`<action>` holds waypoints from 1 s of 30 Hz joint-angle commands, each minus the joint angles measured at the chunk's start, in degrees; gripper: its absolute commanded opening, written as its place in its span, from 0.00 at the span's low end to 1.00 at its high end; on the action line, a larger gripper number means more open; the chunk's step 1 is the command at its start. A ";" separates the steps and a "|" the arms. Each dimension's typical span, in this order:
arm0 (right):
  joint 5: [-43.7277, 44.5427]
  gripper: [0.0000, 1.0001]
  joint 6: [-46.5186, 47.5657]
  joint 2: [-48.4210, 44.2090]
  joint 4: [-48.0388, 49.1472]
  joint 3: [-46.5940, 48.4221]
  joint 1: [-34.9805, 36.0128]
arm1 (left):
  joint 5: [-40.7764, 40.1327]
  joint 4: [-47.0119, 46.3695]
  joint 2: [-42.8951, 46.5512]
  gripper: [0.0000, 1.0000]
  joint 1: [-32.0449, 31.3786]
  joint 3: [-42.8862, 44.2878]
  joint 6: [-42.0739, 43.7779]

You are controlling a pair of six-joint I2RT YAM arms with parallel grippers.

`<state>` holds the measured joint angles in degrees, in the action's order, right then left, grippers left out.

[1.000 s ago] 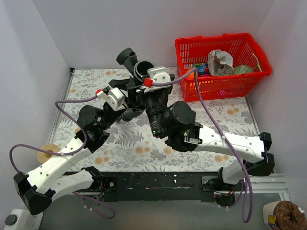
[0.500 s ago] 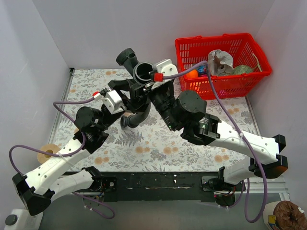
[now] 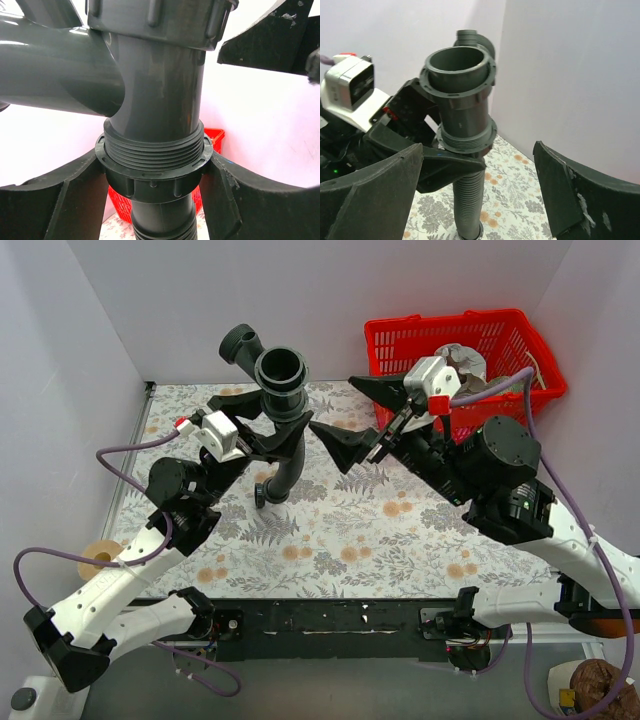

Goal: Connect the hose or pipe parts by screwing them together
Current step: Install the adaptor on the pipeline.

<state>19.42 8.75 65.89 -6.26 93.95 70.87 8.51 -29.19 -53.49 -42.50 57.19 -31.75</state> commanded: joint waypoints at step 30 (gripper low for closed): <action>-50.96 0.98 -16.03 3.29 16.88 -11.13 -23.05 | 24.53 0.98 1.55 0.00 3.92 3.98 -12.81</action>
<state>-27.11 0.10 71.64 3.25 89.65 50.72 33.69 -24.14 -53.49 -38.68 57.93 -45.04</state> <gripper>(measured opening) 0.982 0.610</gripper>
